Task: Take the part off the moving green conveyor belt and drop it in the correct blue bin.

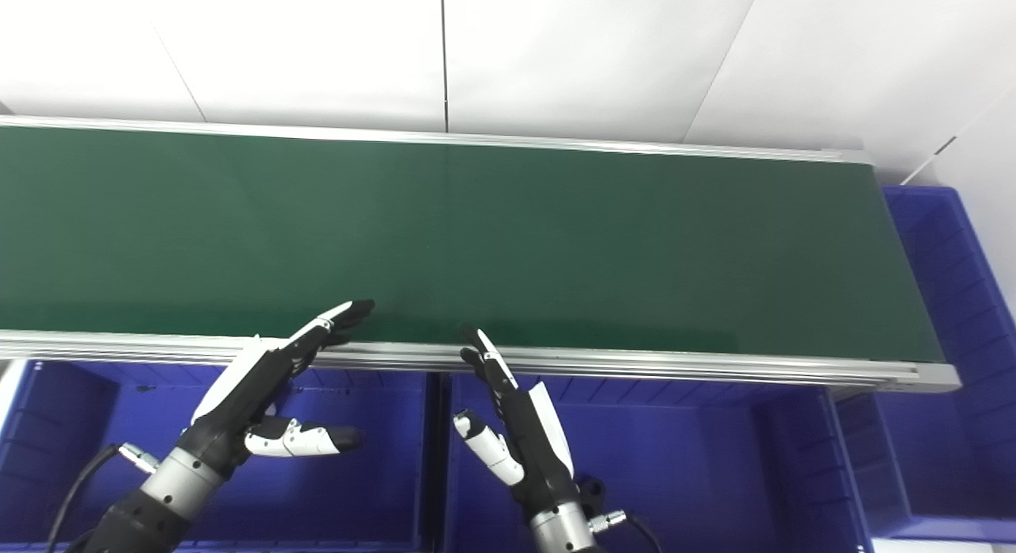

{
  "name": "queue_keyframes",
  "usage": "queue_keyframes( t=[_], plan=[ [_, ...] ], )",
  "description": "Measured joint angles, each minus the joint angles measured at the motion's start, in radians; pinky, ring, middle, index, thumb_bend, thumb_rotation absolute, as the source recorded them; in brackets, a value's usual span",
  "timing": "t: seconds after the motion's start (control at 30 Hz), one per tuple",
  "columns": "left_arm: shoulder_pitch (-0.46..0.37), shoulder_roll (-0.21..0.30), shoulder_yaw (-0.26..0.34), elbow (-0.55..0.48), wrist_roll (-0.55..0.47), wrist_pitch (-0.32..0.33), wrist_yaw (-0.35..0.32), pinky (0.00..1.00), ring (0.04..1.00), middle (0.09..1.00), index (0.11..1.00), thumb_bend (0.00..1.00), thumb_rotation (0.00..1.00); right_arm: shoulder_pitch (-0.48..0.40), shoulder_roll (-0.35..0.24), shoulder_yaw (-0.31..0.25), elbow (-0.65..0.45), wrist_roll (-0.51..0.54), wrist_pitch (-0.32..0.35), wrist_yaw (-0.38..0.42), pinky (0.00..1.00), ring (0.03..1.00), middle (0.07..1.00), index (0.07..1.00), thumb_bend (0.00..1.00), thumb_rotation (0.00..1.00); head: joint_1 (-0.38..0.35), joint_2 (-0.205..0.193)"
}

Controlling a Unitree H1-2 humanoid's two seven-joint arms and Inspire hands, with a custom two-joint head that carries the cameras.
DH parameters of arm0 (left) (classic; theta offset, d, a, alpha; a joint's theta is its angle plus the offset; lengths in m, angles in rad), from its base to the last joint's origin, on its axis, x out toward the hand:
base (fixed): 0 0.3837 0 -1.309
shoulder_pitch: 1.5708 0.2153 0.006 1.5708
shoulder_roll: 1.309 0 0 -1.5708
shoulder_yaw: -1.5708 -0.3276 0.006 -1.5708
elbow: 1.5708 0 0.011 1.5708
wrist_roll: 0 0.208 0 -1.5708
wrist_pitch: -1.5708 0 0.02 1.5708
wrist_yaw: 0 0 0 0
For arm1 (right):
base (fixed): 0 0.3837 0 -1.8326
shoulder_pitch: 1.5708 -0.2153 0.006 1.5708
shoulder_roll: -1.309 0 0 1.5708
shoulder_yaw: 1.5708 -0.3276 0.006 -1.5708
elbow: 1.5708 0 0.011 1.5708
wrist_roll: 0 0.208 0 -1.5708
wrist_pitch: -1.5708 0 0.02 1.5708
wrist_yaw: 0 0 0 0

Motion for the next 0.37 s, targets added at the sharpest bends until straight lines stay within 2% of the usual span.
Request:
queue_keyframes(
  t=[0.2, 0.27, 0.37],
  plan=[
    [0.003, -0.004, -0.017, -0.023, 0.022, 0.02, -0.004, 0.88, 0.925, 0.932, 0.91, 0.71, 0.63, 0.004, -0.002, 0.0, -0.003, 0.01, 0.0, 0.002, 0.97, 0.947, 0.978, 0.959, 0.87, 1.0, 0.063, 0.029],
    [0.016, -0.01, -0.019, -0.066, 0.018, 0.038, -0.005, 0.86, 0.918, 0.925, 0.9, 0.72, 0.64, 0.006, -0.002, 0.002, -0.013, 0.023, 0.004, 0.005, 0.96, 0.947, 0.979, 0.961, 0.87, 1.0, 0.075, 0.04],
    [0.055, -0.039, -0.013, -0.184, -0.011, 0.077, 0.0, 0.88, 0.928, 0.928, 0.894, 0.71, 0.68, 0.008, -0.003, 0.003, -0.039, 0.027, 0.013, 0.008, 0.96, 0.956, 0.983, 0.962, 0.87, 1.0, 0.061, 0.054]
  ],
)
